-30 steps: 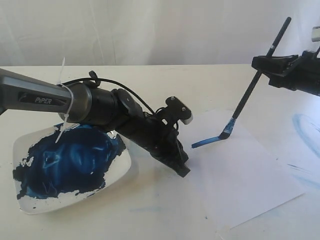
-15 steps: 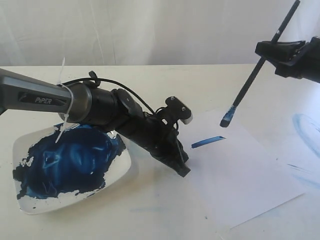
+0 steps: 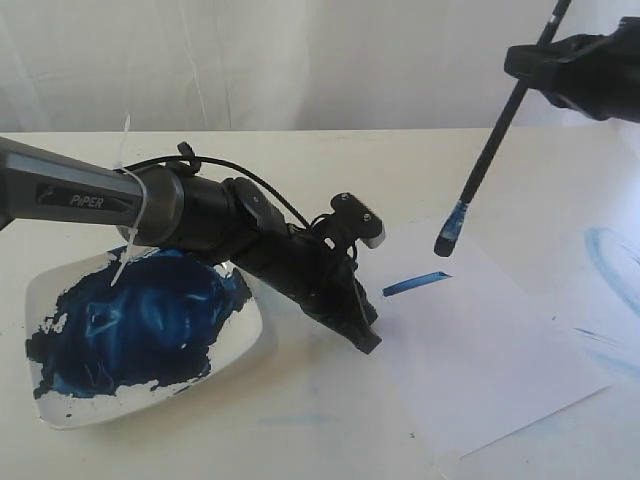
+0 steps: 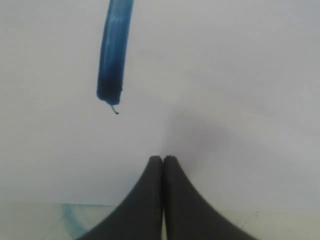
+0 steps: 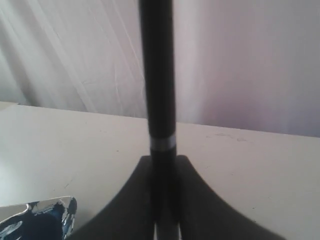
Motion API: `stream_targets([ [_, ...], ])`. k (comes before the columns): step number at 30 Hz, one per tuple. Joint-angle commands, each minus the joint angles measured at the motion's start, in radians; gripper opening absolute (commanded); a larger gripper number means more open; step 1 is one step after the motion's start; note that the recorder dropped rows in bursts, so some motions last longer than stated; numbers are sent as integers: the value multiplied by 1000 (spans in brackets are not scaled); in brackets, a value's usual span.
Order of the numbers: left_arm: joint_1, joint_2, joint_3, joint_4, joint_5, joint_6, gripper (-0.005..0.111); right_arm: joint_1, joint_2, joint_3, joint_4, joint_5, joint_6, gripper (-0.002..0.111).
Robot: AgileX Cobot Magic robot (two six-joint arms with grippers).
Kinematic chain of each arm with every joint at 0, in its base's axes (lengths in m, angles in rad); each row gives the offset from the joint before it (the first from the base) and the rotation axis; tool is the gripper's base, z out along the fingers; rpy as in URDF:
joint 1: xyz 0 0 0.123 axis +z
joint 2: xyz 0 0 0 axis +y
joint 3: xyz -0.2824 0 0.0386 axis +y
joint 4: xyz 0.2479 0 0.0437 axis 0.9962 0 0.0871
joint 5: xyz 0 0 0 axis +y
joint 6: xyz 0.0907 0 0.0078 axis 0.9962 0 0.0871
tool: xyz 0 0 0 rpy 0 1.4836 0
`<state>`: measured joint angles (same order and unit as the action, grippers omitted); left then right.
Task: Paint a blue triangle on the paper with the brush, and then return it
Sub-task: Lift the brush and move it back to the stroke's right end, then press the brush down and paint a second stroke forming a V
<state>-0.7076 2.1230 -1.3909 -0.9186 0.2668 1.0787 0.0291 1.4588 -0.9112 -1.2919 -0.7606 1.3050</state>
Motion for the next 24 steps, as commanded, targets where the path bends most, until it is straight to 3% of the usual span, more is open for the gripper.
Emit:
stream_targets([
  [1,-3,-9,2,-16,15,-3,0,131,-44,53,207,213,-129,0],
  [8,-3,-9,2,-16,15,-3,0,281,-49,148,782,265,-585,0],
  [10,-3,-9,2,-16,15,-3,0,309,-49,159,870,285,-660,0],
  [24,-3,-9,2,-16,15,-3,0,339,53,167,886,206,-670,0],
])
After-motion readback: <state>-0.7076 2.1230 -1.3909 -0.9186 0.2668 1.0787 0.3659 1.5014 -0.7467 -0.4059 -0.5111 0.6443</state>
